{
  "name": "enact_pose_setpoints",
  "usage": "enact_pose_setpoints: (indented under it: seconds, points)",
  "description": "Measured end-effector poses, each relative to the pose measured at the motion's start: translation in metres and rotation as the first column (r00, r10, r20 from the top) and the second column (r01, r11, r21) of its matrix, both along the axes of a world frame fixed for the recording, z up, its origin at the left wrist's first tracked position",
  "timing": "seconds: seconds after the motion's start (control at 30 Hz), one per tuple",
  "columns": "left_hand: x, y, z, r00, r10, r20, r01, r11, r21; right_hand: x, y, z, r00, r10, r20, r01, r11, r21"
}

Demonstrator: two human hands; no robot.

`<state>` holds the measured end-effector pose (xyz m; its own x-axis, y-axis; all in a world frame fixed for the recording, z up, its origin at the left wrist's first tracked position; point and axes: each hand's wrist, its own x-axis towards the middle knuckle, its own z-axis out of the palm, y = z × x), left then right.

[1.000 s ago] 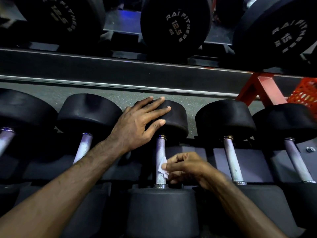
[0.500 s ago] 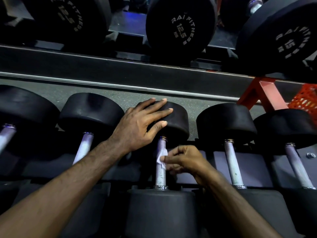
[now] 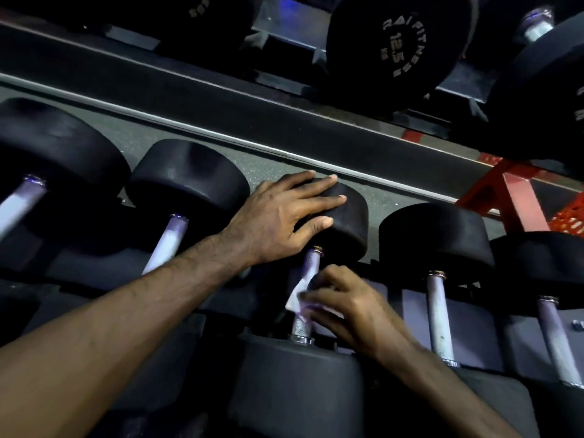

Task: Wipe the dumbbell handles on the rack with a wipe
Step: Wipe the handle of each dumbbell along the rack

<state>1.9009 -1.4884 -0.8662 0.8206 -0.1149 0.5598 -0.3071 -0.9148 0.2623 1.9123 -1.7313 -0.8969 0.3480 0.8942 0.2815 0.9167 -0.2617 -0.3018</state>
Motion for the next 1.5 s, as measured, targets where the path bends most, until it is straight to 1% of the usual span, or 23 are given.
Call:
enact_pose_setpoints:
  seconds: [0.07, 0.13, 0.2, 0.3, 0.37, 0.47, 0.53, 0.6, 0.63, 0.67, 0.73, 0.77, 0.8, 0.87, 0.9, 0.93, 1.03, 1.07, 1.2, 1.3, 1.33, 1.47, 1.5]
  points:
    - [0.000, 0.000, 0.000, 1.000, 0.002, 0.005, -0.002, 1.000, 0.004, 0.007, -0.005, 0.006, 0.971, 0.145, 0.192, -0.124, 0.985, -0.117]
    - [0.002, 0.000, 0.001, 1.000, 0.005, 0.006, -0.005, 1.000, 0.009, 0.019, -0.007, 0.010, 0.930, 0.185, 0.317, -0.147, 0.979, -0.141]
    - [0.002, 0.000, 0.001, 1.000, 0.006, 0.009, -0.006, 1.000, 0.015, 0.024, -0.010, 0.007, 0.900, 0.237, 0.367, -0.185, 0.968, -0.170]
    - [0.003, 0.000, 0.000, 1.000, 0.003, 0.016, -0.004, 1.000, 0.018, 0.016, -0.014, 0.006, 0.807, 0.433, 0.401, -0.318, 0.892, -0.322]
    - [0.002, -0.001, 0.001, 1.000, 0.007, 0.018, -0.007, 1.000, 0.012, 0.022, -0.014, 0.011, 0.756, 0.451, 0.474, -0.295, 0.882, -0.368]
    - [0.002, -0.001, 0.002, 1.000, 0.005, 0.015, -0.006, 1.000, 0.020, 0.035, -0.012, 0.017, 0.756, 0.352, 0.552, -0.162, 0.918, -0.363]
    - [0.002, 0.001, 0.002, 1.000, -0.001, 0.014, 0.001, 1.000, 0.027, 0.033, -0.014, 0.012, 0.715, 0.453, 0.532, -0.223, 0.870, -0.440]
    - [0.002, 0.001, 0.002, 1.000, -0.005, 0.012, 0.004, 0.999, 0.033, 0.028, -0.017, 0.014, 0.666, 0.584, 0.463, -0.303, 0.780, -0.548]
    - [0.003, 0.002, 0.002, 1.000, -0.008, 0.019, 0.007, 0.999, 0.044, 0.028, -0.016, 0.018, 0.649, 0.603, 0.464, -0.302, 0.764, -0.570]
    - [0.003, 0.003, 0.002, 0.999, -0.011, 0.032, 0.009, 0.998, 0.055, 0.032, -0.014, 0.023, 0.639, 0.588, 0.496, -0.278, 0.778, -0.564]
    - [0.005, 0.006, 0.001, 0.998, -0.020, 0.063, 0.015, 0.997, 0.074, 0.038, -0.005, 0.031, 0.665, 0.493, 0.561, -0.205, 0.843, -0.497]
    - [0.006, 0.007, 0.000, 0.997, -0.028, 0.076, 0.022, 0.996, 0.083, 0.037, -0.003, 0.030, 0.673, 0.480, 0.564, -0.200, 0.851, -0.486]
    - [0.006, 0.008, -0.002, 0.996, -0.038, 0.086, 0.030, 0.995, 0.099, 0.034, -0.002, 0.027, 0.664, 0.520, 0.537, -0.234, 0.827, -0.511]
    - [0.007, 0.008, -0.006, 0.995, -0.048, 0.090, 0.036, 0.991, 0.133, 0.027, -0.003, 0.019, 0.623, 0.654, 0.430, -0.320, 0.714, -0.623]
    - [0.007, 0.008, -0.007, 0.995, -0.051, 0.087, 0.038, 0.989, 0.141, 0.025, -0.003, 0.019, 0.605, 0.685, 0.406, -0.335, 0.681, -0.651]
    - [0.008, 0.008, -0.007, 0.995, -0.053, 0.086, 0.040, 0.989, 0.145, 0.028, -0.001, 0.021, 0.595, 0.682, 0.426, -0.329, 0.690, -0.645]
    - [0.008, 0.013, -0.005, 0.993, -0.064, 0.095, 0.050, 0.987, 0.152, 0.036, 0.009, 0.033, 0.630, 0.549, 0.550, -0.227, 0.807, -0.545]
    - [0.008, 0.014, -0.005, 0.993, -0.063, 0.097, 0.048, 0.987, 0.155, 0.035, 0.012, 0.035, 0.634, 0.541, 0.553, -0.222, 0.812, -0.540]
    - [0.008, 0.013, -0.005, 0.994, -0.077, 0.075, 0.065, 0.987, 0.150, 0.021, 0.015, 0.031, 0.597, 0.685, 0.419, -0.345, 0.690, -0.636]
    - [0.009, 0.013, -0.001, 0.993, -0.089, 0.074, 0.077, 0.985, 0.154, 0.035, 0.024, 0.042, 0.650, 0.578, 0.492, -0.242, 0.772, -0.588]
    - [0.009, 0.013, -0.002, 0.993, -0.090, 0.080, 0.078, 0.986, 0.150, 0.036, 0.026, 0.045, 0.662, 0.559, 0.500, -0.206, 0.776, -0.596]
    - [0.010, 0.014, -0.002, 0.989, -0.109, 0.102, 0.092, 0.983, 0.158, 0.020, 0.031, 0.040, 0.606, 0.688, 0.399, -0.281, 0.655, -0.701]
    - [0.010, 0.014, -0.002, 0.988, -0.112, 0.110, 0.094, 0.983, 0.156, 0.020, 0.033, 0.042, 0.598, 0.698, 0.394, -0.288, 0.645, -0.708]
